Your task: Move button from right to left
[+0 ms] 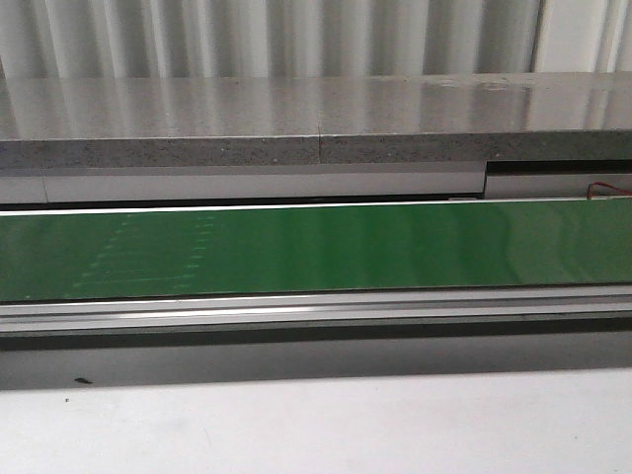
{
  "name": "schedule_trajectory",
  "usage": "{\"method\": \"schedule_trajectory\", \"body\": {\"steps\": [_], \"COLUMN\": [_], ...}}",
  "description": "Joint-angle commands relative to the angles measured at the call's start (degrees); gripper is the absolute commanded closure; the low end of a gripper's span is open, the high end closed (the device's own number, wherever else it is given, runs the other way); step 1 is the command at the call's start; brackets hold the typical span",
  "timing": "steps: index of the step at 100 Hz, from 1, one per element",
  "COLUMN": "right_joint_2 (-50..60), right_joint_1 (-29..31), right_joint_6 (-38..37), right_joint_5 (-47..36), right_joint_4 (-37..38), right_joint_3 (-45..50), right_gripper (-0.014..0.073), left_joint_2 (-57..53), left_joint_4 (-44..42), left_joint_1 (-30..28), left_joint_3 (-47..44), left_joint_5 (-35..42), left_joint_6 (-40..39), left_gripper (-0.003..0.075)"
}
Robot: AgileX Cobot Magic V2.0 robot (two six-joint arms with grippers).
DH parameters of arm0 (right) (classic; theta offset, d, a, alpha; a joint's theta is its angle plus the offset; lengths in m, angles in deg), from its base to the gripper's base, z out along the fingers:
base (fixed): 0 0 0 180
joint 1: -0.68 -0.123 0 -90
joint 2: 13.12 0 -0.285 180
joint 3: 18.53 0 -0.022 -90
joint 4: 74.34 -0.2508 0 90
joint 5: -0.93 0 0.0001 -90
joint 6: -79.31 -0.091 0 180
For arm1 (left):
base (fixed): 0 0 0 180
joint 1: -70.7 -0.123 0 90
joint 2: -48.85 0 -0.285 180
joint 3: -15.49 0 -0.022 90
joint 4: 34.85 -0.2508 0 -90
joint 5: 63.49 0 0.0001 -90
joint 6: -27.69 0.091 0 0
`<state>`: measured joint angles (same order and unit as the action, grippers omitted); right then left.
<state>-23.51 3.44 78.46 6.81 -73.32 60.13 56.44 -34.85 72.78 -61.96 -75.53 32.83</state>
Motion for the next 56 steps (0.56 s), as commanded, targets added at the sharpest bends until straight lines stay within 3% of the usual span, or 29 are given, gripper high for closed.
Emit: {"method": "schedule_trajectory", "body": {"steps": [1, 56], "right_joint_2": [3.55, 4.35], "right_joint_1": [0.42, 0.48], "right_joint_6": [0.85, 0.85], "right_joint_5": [-3.13, -3.44], "right_joint_4": [-0.08, 0.11], "right_joint_3": [-1.02, -1.02], "right_gripper": [0.0662, 0.0662], "left_joint_2": [-1.9, -1.9], "left_joint_4": [0.55, 0.55], "left_joint_1": [-0.01, -0.01], "left_joint_3": [-2.19, -2.19], "left_joint_5": [4.39, 4.28], "left_joint_6": [-0.61, -0.61], "left_gripper": [0.0741, 0.0741]}}
